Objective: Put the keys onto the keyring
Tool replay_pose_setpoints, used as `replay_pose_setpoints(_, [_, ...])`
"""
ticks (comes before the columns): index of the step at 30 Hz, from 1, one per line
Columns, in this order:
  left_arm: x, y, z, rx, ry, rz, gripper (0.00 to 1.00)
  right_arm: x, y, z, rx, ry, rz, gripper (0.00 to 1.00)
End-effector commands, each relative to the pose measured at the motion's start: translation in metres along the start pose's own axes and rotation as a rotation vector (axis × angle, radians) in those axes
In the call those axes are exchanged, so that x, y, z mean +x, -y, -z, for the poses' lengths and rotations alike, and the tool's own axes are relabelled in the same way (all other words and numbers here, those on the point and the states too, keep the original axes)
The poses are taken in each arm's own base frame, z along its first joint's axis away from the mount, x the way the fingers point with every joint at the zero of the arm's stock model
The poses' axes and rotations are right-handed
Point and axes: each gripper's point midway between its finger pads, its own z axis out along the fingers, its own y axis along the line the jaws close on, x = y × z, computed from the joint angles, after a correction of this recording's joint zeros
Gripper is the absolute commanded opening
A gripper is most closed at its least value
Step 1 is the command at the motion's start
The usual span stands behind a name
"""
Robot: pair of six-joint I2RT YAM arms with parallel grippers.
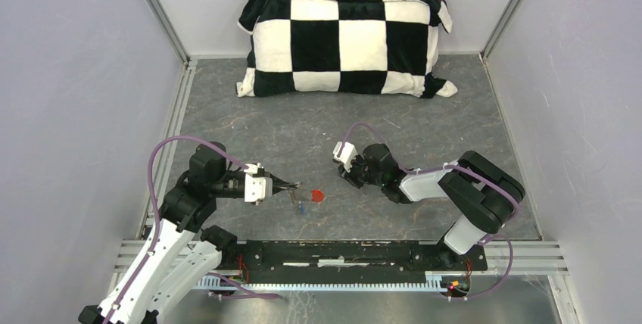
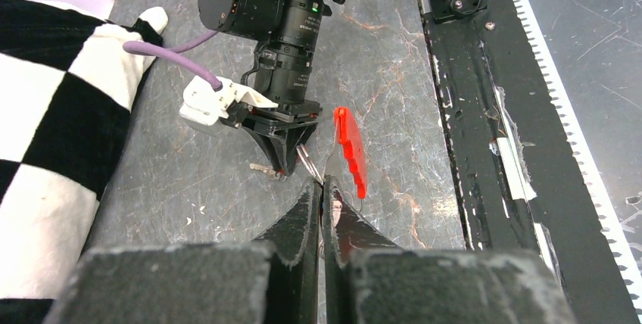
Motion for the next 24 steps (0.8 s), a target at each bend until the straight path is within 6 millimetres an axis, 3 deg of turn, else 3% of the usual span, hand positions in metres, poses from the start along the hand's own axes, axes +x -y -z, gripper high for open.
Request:
replay_pose_setpoints(1, [-0.021,-0.006,0.003,-0.016,0.046,-0.028,0.02,-0.009,0.006,-0.006,0.006,0.024,0.003,0.19])
replay_pose_setpoints(7, [-0.021,-0.006,0.003,-0.016,0.045,-0.024,0.02,-0.014,0.006,-0.007,-0.004,0.04,-0.003,0.01])
replay_pose_setpoints(24, [-0.017,-0.004,0.002,-0.016,0.042,-0.017,0.02,-0.045,0.0,0.018,-0.044,0.172,-0.027,0.0])
